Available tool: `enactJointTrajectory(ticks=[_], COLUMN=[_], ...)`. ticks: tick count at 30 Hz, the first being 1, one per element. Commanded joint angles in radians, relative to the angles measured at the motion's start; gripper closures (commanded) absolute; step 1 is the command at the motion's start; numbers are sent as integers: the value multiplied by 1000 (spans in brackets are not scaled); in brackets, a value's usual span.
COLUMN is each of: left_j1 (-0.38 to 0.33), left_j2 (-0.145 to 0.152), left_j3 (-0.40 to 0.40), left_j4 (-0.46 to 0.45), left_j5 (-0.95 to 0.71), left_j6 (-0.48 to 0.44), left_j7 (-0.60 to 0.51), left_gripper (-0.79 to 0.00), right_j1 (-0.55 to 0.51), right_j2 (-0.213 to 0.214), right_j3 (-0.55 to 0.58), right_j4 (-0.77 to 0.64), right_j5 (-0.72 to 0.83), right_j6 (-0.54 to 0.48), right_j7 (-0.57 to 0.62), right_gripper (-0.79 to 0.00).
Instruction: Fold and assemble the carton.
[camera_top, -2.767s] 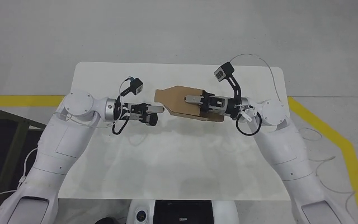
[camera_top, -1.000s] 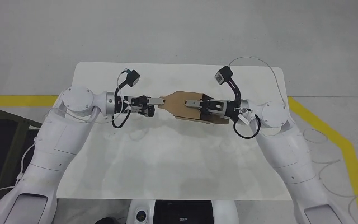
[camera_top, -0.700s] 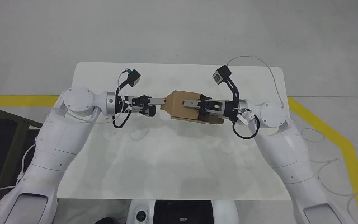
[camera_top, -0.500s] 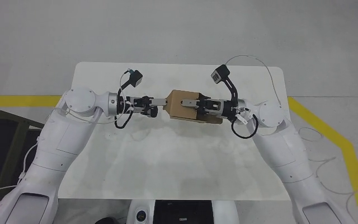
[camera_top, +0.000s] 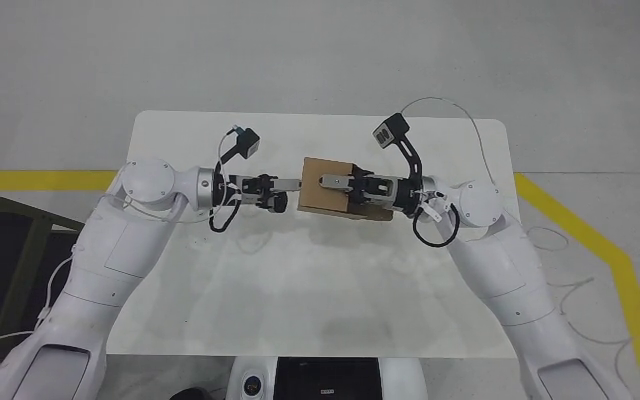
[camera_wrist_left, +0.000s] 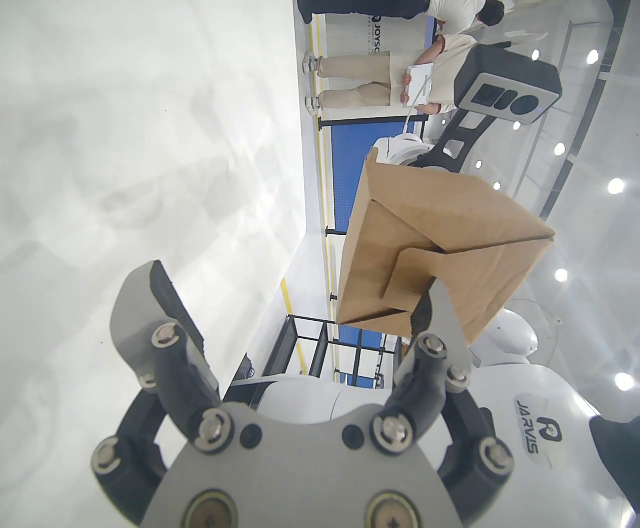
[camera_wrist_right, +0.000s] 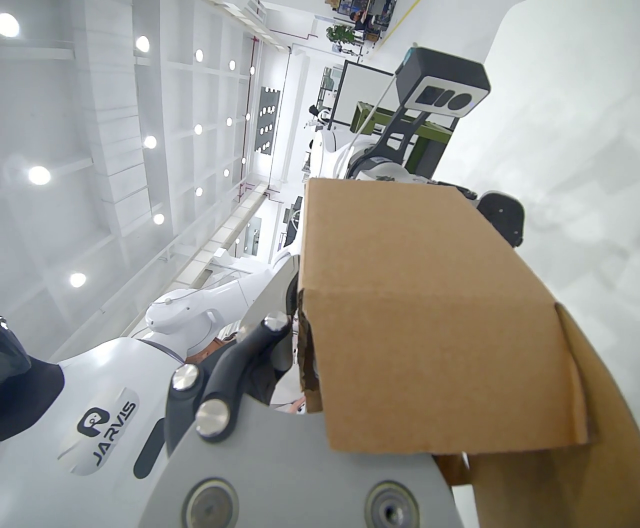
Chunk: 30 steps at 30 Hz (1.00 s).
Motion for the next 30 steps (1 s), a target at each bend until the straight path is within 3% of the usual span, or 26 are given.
enactJointTrajectory(ticks=[1,30], left_j1=[0,-16], left_j2=[-2,-14], left_j3=[4,17], left_j4=[0,39], left_j5=[-14,-62], left_j6=[-2,-6], left_j7=[-4,-22], left_gripper=[-785,-785], right_j1=[0,17], right_j2=[-1,-11], right_j3=[-2,-17], right_j4=[2,35], right_j5=[7,17], right_j6=[-4,-12], right_j7=[-1,19], right_gripper=[0,0])
